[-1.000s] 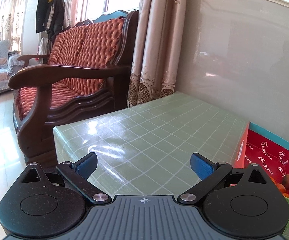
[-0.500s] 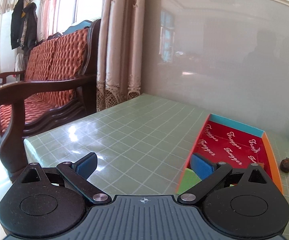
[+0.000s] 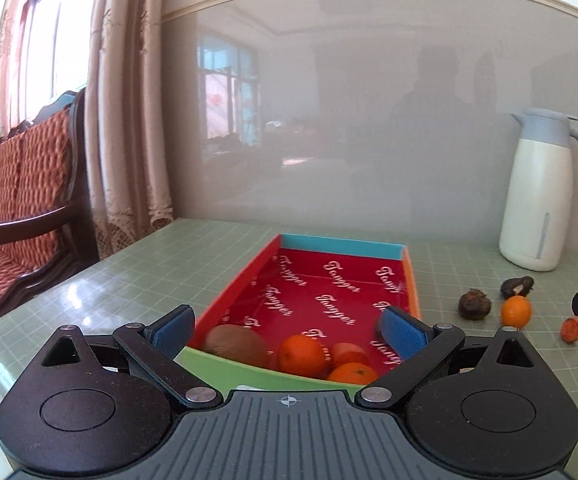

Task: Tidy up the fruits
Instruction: 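Open the right tool to drop the fruit piece into the box, then move the left tool to the remaining orange-red fruit piece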

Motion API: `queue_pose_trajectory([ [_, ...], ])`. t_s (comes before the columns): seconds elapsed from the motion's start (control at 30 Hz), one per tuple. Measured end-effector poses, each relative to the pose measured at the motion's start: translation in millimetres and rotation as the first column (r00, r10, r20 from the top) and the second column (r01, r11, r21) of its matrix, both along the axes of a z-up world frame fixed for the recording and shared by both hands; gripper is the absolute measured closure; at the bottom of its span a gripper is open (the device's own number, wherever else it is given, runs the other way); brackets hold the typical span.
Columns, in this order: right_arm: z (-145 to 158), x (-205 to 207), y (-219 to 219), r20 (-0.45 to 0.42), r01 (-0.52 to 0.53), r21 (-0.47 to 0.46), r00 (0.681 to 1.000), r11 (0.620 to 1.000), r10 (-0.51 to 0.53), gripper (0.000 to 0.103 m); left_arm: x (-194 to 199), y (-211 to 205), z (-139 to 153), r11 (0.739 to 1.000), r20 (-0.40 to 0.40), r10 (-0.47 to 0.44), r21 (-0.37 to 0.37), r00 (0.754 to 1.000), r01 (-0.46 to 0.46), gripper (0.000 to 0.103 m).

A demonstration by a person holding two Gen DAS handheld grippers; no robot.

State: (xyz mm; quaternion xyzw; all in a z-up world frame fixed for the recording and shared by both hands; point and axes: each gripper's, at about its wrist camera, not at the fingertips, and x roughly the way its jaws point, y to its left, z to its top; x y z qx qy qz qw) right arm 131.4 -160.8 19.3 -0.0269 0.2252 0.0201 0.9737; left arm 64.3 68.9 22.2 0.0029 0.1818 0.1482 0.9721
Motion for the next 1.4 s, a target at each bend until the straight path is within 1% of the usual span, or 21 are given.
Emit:
queue_pose_trajectory([
  [0.17,-2,-6,-32,0.012,0.096,-0.011,0.995,0.995,-0.096,0.006,8,-38,-2,0.993,0.002,-0.109,0.036,0.994,0.108,0.004],
  [0.33,-8,-8,-66,-0.01,0.187,-0.007,0.982,0.982,-0.187,0.005,19,-72,-6,0.979,-0.024,-0.199,0.032,0.98,0.2,0.004],
  [0.43,-10,-12,-84,-0.011,0.224,-0.003,0.974,0.975,-0.224,0.005,27,-91,-10,0.969,-0.041,-0.24,0.045,0.97,0.242,0.004],
  [0.63,-13,-21,-113,-0.014,0.279,-0.001,0.96,0.96,-0.279,0.005,38,-130,-16,0.94,-0.088,-0.331,0.057,0.94,0.336,0.004],
  [0.8,-15,-30,-132,-0.016,0.314,0.013,0.949,0.949,-0.314,0.005,49,-156,-17,0.916,-0.098,-0.389,0.065,0.916,0.396,0.004],
  [0.9,-15,-33,-141,-0.016,0.331,0.021,0.944,0.943,-0.331,0.005,59,-174,-21,0.9,-0.118,-0.424,0.054,0.898,0.433,0.004],
  [1.0,-15,-37,-148,-0.012,0.343,0.021,0.939,0.939,-0.343,0.005,72,-191,-24,0.889,-0.142,-0.448,0.035,0.883,0.457,0.004],
  [1.1,-16,-40,-155,-0.01,0.354,0.02,0.935,0.935,-0.354,0.005,83,-205,-27,0.884,-0.16,-0.46,0.017,0.874,0.468,0.004],
  [1.4,-17,-45,-172,-0.016,0.379,0.04,0.925,0.924,-0.379,0.005,110,-232,-39,0.888,-0.188,-0.452,-0.001,0.872,0.46,0.005],
])
